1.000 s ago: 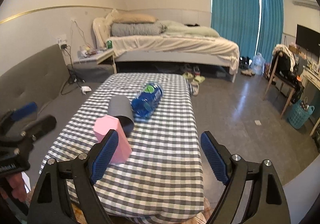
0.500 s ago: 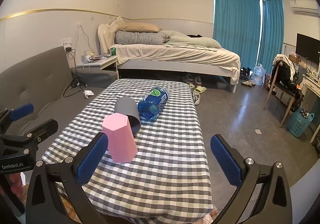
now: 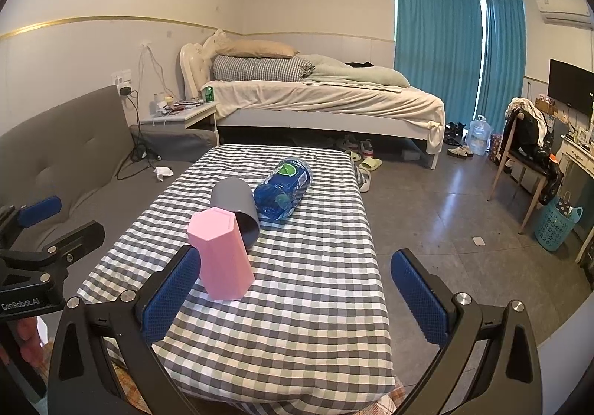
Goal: Flip cup upside down
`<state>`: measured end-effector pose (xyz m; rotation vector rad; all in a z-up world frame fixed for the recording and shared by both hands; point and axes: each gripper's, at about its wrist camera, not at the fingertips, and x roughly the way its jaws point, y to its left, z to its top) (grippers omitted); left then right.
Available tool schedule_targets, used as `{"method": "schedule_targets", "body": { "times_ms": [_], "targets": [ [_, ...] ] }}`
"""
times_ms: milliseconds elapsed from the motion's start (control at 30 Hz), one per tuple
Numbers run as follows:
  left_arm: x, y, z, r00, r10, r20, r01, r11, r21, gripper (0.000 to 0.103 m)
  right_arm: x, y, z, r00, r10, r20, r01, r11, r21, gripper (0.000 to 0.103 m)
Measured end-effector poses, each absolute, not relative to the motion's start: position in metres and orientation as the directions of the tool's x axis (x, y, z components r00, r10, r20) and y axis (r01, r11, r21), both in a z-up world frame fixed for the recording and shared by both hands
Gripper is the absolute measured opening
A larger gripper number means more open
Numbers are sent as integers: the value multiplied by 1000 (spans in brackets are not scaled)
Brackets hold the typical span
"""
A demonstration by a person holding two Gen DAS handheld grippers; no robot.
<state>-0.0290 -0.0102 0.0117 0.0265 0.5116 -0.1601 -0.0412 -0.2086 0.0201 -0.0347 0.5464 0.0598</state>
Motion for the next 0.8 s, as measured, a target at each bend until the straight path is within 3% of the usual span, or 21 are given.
{"method": "schedule_targets", "body": {
  "times_ms": [800],
  "targets": [
    [-33,-7,13,867,-126,-482,138,990,-10,103,-43,-209,20,850,41,-526,-67,997,-30,103]
  ]
}}
